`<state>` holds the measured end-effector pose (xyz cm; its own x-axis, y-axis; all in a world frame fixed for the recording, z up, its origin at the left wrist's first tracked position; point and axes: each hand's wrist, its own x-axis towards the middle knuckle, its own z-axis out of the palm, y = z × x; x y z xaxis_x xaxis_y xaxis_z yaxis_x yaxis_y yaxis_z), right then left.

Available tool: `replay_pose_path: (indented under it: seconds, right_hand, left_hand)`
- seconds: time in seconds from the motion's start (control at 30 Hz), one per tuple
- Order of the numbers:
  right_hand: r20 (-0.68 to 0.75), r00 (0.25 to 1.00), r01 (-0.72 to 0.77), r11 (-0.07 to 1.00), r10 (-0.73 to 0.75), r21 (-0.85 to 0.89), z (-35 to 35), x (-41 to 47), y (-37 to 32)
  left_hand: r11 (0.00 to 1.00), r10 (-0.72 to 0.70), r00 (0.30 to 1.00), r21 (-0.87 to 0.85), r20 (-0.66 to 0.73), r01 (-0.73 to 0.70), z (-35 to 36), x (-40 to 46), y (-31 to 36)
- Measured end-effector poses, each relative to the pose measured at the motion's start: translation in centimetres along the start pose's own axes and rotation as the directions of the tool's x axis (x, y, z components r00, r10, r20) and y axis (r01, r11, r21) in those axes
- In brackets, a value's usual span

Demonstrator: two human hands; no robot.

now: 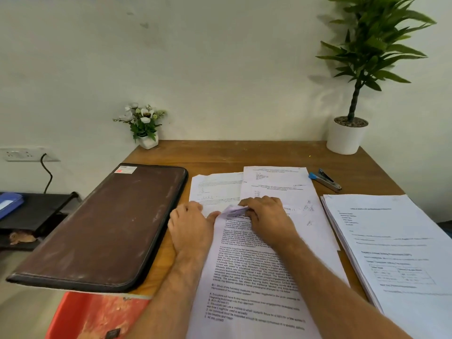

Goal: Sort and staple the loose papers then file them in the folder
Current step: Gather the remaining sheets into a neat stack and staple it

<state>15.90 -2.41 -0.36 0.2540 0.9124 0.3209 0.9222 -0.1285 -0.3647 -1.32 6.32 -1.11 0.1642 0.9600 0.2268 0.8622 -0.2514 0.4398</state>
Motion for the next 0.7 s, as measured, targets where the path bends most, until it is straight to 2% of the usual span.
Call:
replay_pose_path:
  seconds: [0.1, 0.17, 0.23, 0.4, 0.47, 0.63, 0.7]
  right_hand:
    - [0.058, 0.998, 0.035, 0.999, -0.033, -0.037, 0.3, 0.0, 0.2]
    - [0.042, 0.998, 0.050, 0.998, -0.048, -0.049, 0.3, 0.2, 0.4]
    - [0.024, 0.999, 0.043, 0.998, -0.042, -0.044, 0.4, 0.3, 0.6]
    - [0.017, 0.999, 0.047, 0.998, -0.047, -0.042, 0.4, 0.5, 0.8]
    - [0.004, 0.999, 0.046, 0.998, -0.045, -0.037, 0.3, 0.8, 1.1]
    - [-0.013, 0.998, 0.055, 0.998, -0.055, -0.013, 0.9, -0.1, 0.9]
    - [-0.042, 0.996, 0.074, 0.997, -0.075, -0.002, 1.0, -0.4, 0.8]
  left_hand:
    - [0.994, -0.111, 0.994, 0.005, 0.008, 0.111, 0.4, -0.1, -0.5]
    - [0.990, -0.111, 0.994, 0.082, -0.014, 0.112, 0.4, 0.2, -0.4]
    - [0.990, -0.111, 0.994, 0.085, -0.008, 0.111, 0.3, 0.4, -0.1]
    - [0.970, -0.240, 0.966, -0.008, 0.100, 0.242, -0.6, 1.6, 1.3]
    - [0.960, -0.251, 0.961, -0.094, 0.116, 0.262, -0.8, 2.0, 1.6]
    - [0.939, -0.243, 0.970, -0.255, -0.023, 0.229, -0.4, 0.0, 0.3]
    - [0.922, -0.262, 0.964, -0.304, -0.037, 0.239, -0.5, -0.1, 0.0]
